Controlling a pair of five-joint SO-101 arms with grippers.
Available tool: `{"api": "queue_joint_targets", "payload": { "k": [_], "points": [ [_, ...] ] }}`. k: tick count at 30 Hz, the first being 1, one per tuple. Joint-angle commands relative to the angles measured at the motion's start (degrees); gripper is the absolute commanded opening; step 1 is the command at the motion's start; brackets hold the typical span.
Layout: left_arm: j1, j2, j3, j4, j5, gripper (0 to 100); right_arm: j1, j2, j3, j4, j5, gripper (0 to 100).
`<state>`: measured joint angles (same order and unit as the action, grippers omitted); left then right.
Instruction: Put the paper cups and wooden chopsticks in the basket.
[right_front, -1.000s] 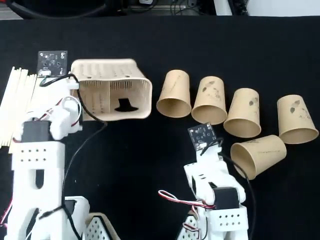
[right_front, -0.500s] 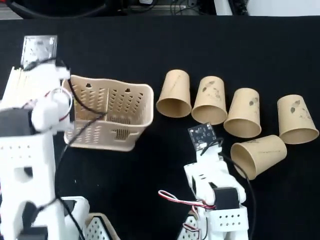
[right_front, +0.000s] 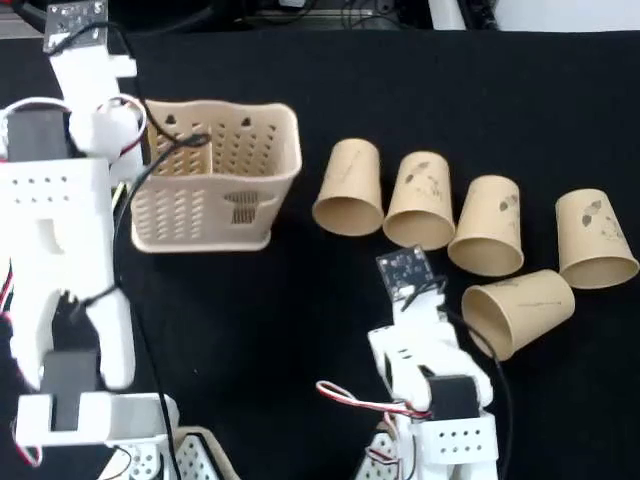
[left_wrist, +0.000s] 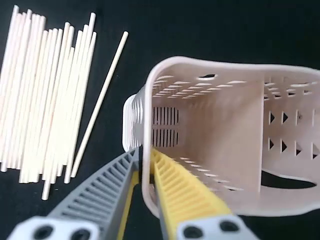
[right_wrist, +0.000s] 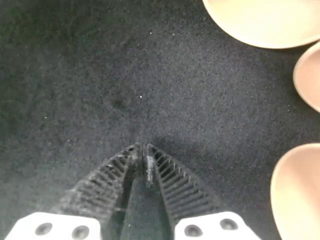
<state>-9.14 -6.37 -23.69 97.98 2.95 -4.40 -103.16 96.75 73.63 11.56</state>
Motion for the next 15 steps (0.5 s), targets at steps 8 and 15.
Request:
{"api": "queue_joint_targets", "payload": {
  "k": [8,15],
  "points": [
    [3.0,9.1,-5.5,-2.0,6.4,3,0.4,-4.2,-0.2,0.0,0.0,1.3],
    [4.2,6.1,-9.8,2.7,6.4,23,0.4,-4.2,-0.2,-0.1,0.2,1.5]
  ]
}}
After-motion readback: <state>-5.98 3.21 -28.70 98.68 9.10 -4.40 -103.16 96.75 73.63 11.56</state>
